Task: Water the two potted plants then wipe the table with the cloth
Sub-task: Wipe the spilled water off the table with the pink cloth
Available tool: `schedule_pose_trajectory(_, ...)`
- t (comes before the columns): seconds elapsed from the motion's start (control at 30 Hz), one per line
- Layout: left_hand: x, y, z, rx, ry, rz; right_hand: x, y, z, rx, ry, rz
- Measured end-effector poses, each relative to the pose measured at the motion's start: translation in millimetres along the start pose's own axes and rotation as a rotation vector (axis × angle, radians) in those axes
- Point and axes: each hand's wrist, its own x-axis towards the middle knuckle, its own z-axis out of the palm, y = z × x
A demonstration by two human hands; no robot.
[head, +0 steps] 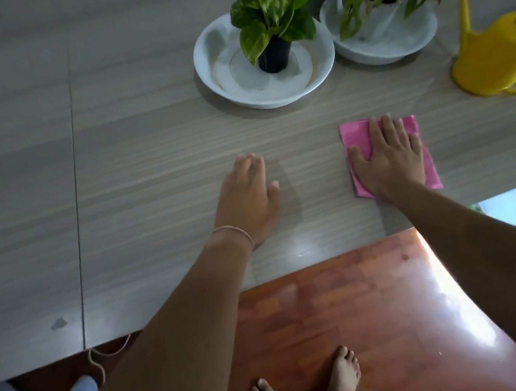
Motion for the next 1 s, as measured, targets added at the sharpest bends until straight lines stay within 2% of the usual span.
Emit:
schedule_pose_trajectory(0.17,-1.1,1.3,24.6,0.193,0.005,0.014,21.1,17.8,-4.5,-0.025,-0.009,-0.008)
schedule_pose_trajectory(0.67,0.9,-0.1,28.7,0.171,0.108,0.038,103.0,24.9,-8.4,-0.033,-0.041,0.039)
schedule_pose_trajectory(0.83,0.6,-0.9,30.0,0.177,0.090,0.022,83.2,16.9,-5.6,-0.033,-0.042,0.040)
schedule_pose_trajectory(1.0,1.5,-0.5,30.5,0.149,0.111,0.011,15.7,-10.5,-0.5,-0.004,-0.042,-0.079)
